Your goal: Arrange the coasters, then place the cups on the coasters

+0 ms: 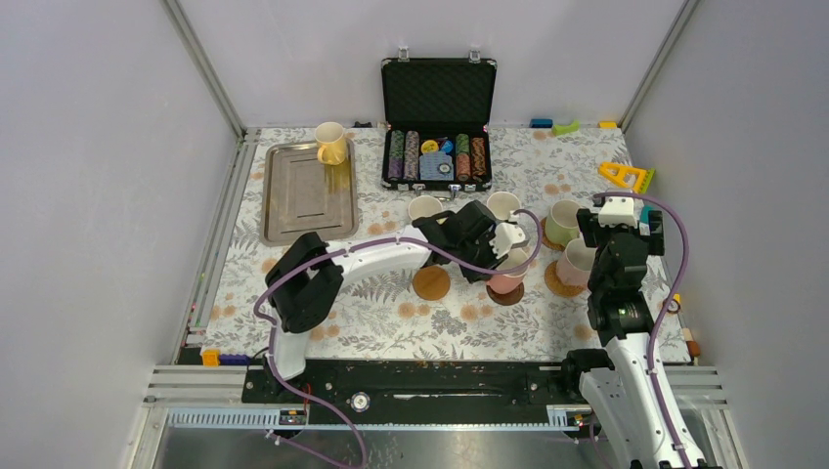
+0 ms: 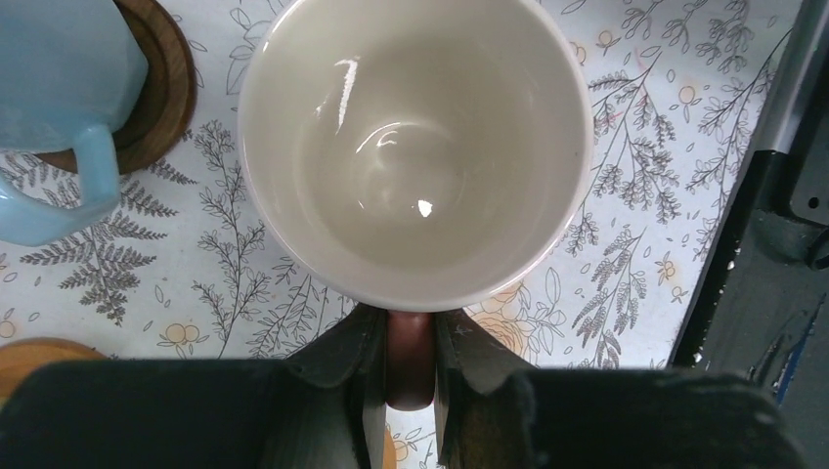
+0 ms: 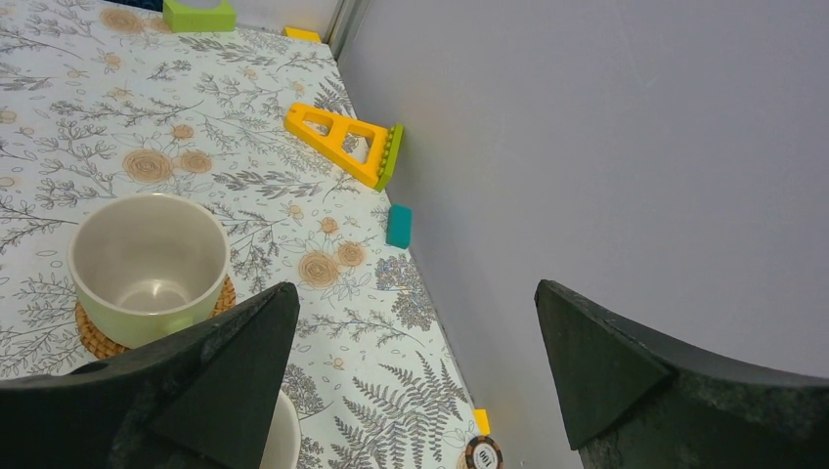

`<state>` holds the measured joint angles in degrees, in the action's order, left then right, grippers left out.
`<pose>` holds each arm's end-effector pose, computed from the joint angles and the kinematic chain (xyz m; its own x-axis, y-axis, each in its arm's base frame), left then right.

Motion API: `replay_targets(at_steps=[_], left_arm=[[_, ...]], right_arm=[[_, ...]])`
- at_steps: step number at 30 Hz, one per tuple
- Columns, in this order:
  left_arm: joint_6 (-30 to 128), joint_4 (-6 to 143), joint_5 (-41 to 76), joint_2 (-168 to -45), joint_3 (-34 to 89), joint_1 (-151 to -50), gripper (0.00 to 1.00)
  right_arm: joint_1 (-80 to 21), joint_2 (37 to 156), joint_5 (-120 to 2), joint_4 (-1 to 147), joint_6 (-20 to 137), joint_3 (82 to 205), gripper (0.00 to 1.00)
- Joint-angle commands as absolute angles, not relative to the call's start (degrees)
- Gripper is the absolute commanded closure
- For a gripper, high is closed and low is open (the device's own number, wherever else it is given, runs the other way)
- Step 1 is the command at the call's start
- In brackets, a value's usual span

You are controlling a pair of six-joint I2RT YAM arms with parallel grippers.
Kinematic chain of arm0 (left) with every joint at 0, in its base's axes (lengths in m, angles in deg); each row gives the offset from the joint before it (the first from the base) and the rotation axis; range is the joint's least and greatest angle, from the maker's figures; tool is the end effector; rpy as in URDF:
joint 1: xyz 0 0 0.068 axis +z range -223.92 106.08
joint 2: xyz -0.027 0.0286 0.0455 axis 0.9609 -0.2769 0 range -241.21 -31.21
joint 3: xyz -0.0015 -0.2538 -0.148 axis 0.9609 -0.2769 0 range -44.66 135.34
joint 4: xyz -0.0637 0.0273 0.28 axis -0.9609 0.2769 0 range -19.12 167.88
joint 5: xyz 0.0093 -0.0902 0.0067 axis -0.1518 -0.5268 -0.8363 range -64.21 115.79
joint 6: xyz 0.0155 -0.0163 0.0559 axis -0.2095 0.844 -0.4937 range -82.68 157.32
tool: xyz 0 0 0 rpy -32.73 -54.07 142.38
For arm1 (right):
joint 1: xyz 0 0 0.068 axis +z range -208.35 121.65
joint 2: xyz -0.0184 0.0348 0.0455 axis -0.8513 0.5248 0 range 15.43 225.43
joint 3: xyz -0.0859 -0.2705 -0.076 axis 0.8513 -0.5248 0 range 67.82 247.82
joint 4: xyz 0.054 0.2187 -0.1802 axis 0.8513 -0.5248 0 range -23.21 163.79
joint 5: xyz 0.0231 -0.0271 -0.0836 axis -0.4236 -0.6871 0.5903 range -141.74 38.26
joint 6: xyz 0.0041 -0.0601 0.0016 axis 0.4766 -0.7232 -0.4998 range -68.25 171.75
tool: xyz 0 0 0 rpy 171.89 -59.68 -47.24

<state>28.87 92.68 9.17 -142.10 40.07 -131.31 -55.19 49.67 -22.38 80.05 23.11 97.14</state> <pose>0.2436 -0.4046 0.2269 -0.2623 0.6709 -0.6936 0.9593 0.2595 -0.1117 0.1754 -0.0122 0.3131 -0.1911 -0.4289 -0.8829 0.3986 0.7880 -0.4691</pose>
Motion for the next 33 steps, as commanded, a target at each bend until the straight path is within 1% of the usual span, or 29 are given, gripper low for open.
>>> replay_targets(at_steps=[1,33], left_arm=[[29.7,85.2,9.3,-141.5,40.2,-131.7,1.00],[31.5,88.1,8.6,-144.7,43.6,-132.8,1.00]], right_arm=[[-55.7,49.4,-23.6,81.4,23.4,97.2,0.01],[-55.7,49.1,-25.5,80.7,23.6,97.1,0.02]])
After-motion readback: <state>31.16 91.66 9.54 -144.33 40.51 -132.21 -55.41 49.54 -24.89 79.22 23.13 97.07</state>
